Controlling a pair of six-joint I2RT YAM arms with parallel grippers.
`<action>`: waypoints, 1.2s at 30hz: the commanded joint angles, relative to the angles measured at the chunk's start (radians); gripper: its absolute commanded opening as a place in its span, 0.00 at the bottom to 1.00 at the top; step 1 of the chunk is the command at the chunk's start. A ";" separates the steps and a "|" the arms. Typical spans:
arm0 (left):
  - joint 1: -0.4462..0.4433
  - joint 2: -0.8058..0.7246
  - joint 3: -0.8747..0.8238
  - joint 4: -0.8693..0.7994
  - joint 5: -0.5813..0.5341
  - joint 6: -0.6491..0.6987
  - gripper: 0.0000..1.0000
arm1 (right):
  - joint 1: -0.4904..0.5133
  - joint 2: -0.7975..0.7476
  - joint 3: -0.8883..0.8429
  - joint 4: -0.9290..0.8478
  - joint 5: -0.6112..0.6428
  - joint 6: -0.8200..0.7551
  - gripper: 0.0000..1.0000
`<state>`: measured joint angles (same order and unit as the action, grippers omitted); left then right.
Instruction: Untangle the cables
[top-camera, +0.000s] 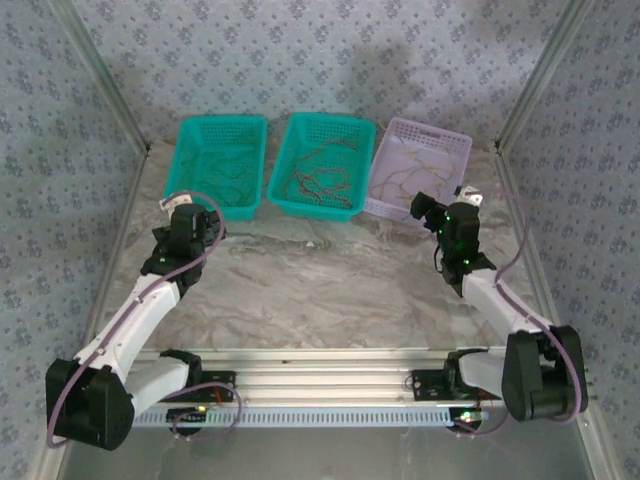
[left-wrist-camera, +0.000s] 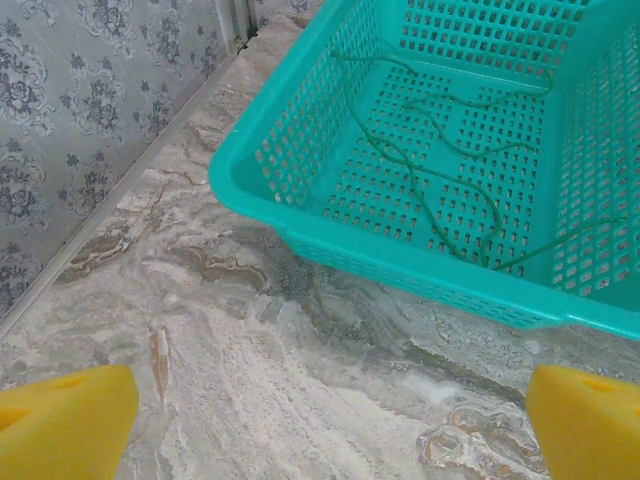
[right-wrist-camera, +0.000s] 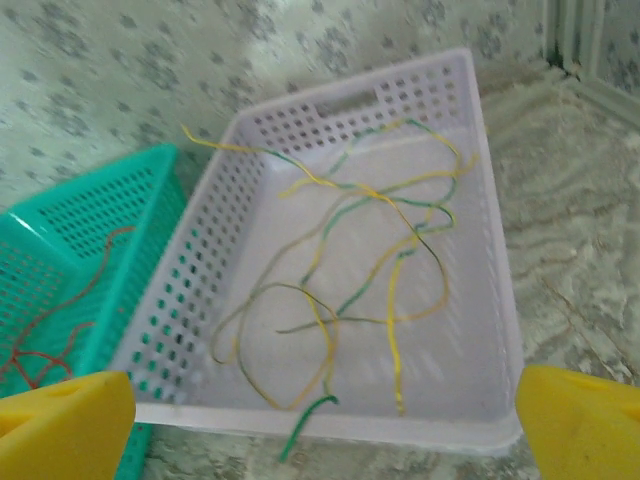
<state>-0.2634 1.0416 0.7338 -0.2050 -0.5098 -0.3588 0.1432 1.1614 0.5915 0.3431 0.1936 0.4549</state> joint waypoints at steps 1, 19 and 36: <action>0.004 -0.006 0.001 0.021 0.002 0.009 1.00 | 0.021 0.010 0.006 -0.084 -0.017 0.010 1.00; 0.004 -0.012 -0.002 0.019 -0.007 0.016 1.00 | -0.045 0.319 0.044 -0.014 -0.199 0.050 1.00; 0.004 -0.010 -0.007 0.026 -0.025 0.021 1.00 | -0.121 0.442 0.140 0.056 -0.214 0.086 1.00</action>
<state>-0.2634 1.0412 0.7338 -0.2047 -0.5133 -0.3519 0.0292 1.5803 0.6788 0.3481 -0.0437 0.5163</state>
